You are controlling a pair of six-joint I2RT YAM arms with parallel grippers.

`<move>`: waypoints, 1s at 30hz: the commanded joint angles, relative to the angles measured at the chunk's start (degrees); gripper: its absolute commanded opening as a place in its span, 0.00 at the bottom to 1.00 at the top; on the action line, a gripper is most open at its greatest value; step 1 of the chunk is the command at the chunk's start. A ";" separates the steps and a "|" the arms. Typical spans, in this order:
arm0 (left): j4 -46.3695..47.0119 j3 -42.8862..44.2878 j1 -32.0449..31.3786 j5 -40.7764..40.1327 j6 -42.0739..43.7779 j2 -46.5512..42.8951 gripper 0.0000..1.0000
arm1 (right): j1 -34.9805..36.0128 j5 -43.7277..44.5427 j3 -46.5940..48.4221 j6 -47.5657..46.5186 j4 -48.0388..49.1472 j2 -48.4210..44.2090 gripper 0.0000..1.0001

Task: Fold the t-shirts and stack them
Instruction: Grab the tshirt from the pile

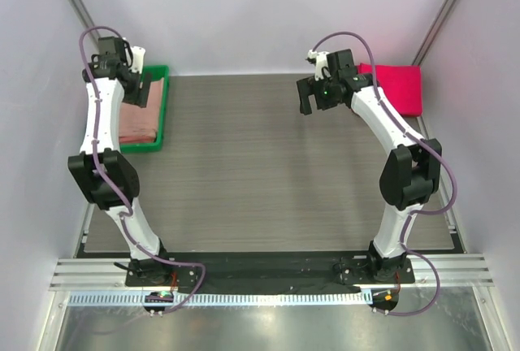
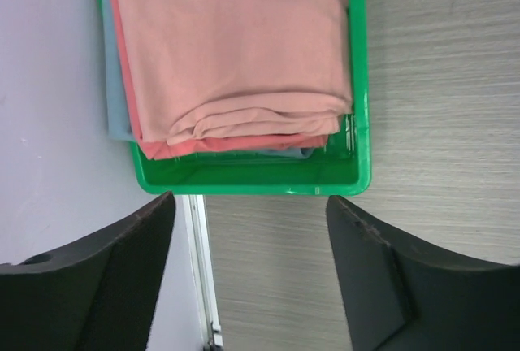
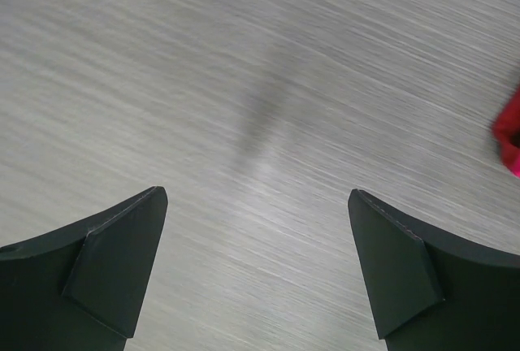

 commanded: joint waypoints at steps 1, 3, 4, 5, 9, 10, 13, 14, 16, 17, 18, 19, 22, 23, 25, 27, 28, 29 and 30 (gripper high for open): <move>-4.15 3.99 1.11 2.21 2.78 5.07 0.73 | 1.89 -5.01 0.84 -2.70 -0.17 0.31 1.00; -6.34 6.80 1.54 5.18 2.52 7.54 0.70 | 1.98 -5.63 2.33 -2.79 -0.96 2.33 1.00; -7.49 8.12 1.63 6.60 1.65 10.07 0.69 | 1.98 -5.89 2.86 -2.70 -1.14 3.03 1.00; -8.89 10.48 1.98 8.52 0.77 11.05 0.68 | 2.07 -6.07 3.30 -2.61 -1.31 4.17 1.00; -11.36 15.67 2.43 12.24 -0.65 16.94 0.62 | 1.98 -8.09 6.81 -2.87 -1.75 6.72 1.00; -11.54 16.56 2.43 11.89 -0.73 18.17 0.61 | 1.89 -8.27 7.43 -2.87 -1.84 7.34 1.00; -11.63 18.93 2.43 11.53 -0.65 22.31 0.58 | 1.98 -8.01 9.63 -2.96 -2.46 9.36 1.00; -11.28 19.29 2.43 11.62 -0.73 23.71 0.57 | 1.89 -7.83 9.98 -3.14 -2.63 9.54 1.00; -11.19 20.78 2.43 11.36 -0.74 25.30 0.52 | 1.89 -7.74 10.34 -3.40 -2.63 9.72 1.00; -11.45 21.22 2.43 10.75 -0.73 26.00 0.50 | 1.81 -7.65 10.43 -3.49 -2.63 9.81 1.00; -11.37 21.49 2.43 10.48 -0.47 27.05 0.49 | 1.89 -7.57 10.25 -3.49 -2.72 9.81 1.00; -11.28 21.40 2.34 10.13 -0.38 27.50 0.49 | 1.89 -7.65 10.16 -3.49 -2.63 9.81 1.00; -10.49 20.61 2.42 8.90 0.23 28.55 0.49 | 1.89 -7.65 10.25 -3.40 -2.81 10.68 1.00; -10.14 20.35 2.34 8.46 0.41 28.73 0.49 | 1.89 -7.65 10.34 -3.40 -2.72 11.03 1.00; -9.70 20.17 2.34 7.93 1.11 29.34 0.49 | 1.81 -7.74 10.69 -3.40 -2.72 11.47 1.00; -9.52 20.35 2.34 7.49 1.81 29.87 0.45 | 1.89 -7.65 11.21 -3.40 -2.81 12.09 1.00; -9.70 20.35 2.42 7.32 2.25 30.31 0.43 | 1.89 -7.57 11.48 -3.40 -2.81 12.18 1.00; -9.52 20.35 2.43 7.31 2.51 30.57 0.43 | 1.89 -7.39 11.57 -3.49 -2.72 12.44 1.00; -9.43 20.00 2.43 7.31 2.69 30.58 0.43 | 1.89 -7.39 11.74 -3.49 -2.72 12.71 1.00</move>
